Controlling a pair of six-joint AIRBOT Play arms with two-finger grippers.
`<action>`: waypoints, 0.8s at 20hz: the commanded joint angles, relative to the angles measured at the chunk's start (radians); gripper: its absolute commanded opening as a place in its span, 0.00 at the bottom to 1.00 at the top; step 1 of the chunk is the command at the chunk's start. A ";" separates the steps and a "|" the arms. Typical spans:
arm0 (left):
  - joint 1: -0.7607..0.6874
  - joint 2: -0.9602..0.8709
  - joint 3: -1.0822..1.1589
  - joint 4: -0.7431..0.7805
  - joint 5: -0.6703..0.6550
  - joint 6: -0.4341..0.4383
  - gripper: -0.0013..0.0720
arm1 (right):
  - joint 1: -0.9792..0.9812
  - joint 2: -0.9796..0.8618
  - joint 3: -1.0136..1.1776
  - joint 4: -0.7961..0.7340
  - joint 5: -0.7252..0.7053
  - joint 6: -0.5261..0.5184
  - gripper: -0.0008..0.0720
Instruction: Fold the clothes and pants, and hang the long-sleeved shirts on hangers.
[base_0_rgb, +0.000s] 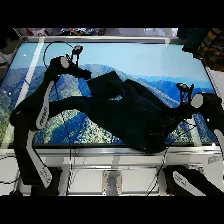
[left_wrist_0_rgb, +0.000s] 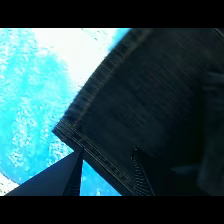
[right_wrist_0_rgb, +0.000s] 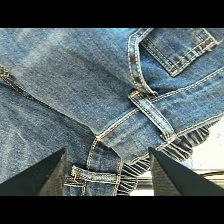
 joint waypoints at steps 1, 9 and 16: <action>0.037 -0.120 0.120 -0.043 -0.077 -0.106 0.53 | 0.000 0.000 -0.001 0.019 -0.008 0.000 0.78; 0.149 -0.162 0.119 -0.317 -0.116 -0.056 0.55 | 0.000 0.000 -0.001 0.050 -0.053 0.001 0.78; 0.136 -0.218 0.119 -0.304 -0.124 -0.084 0.59 | 0.000 0.000 -0.001 0.071 -0.053 0.002 0.78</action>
